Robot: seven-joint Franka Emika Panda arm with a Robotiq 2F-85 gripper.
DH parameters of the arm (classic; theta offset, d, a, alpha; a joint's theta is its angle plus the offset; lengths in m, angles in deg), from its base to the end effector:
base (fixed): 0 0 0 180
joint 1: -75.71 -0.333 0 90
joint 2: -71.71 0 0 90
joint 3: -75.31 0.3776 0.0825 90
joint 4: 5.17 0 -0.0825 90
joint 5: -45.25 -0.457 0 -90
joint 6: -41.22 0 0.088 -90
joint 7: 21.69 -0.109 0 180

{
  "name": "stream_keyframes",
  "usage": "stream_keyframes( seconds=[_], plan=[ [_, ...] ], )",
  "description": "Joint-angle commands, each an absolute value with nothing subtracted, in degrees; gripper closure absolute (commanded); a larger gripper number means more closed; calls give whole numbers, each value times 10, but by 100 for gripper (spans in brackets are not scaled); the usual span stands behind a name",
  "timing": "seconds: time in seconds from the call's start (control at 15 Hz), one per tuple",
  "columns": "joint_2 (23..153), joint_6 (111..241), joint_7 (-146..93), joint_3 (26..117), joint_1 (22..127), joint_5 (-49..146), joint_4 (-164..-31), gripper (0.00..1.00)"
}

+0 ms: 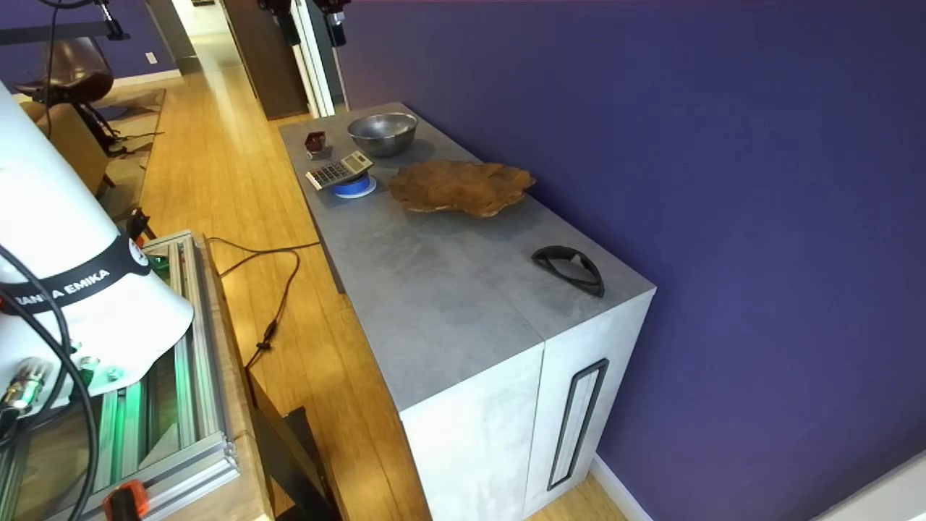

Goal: Pick up the lightning av digital adapter and put it in the bowl

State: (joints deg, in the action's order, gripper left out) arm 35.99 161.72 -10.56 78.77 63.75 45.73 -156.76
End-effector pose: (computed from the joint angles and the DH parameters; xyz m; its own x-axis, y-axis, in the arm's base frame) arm 0.3764 0.1035 0.4606 0.8941 0.4424 0.0699 0.4391 -0.8966 0.0573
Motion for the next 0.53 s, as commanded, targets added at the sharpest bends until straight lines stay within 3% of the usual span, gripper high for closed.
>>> stream_keyframes(
  seconds=[0.0, 0.47],
  plan=[
    [454, 1666, -129, 854, 582, 433, -1516, 0],
    [678, 1796, -258, 974, 547, 455, -1386, 0]
  ],
)
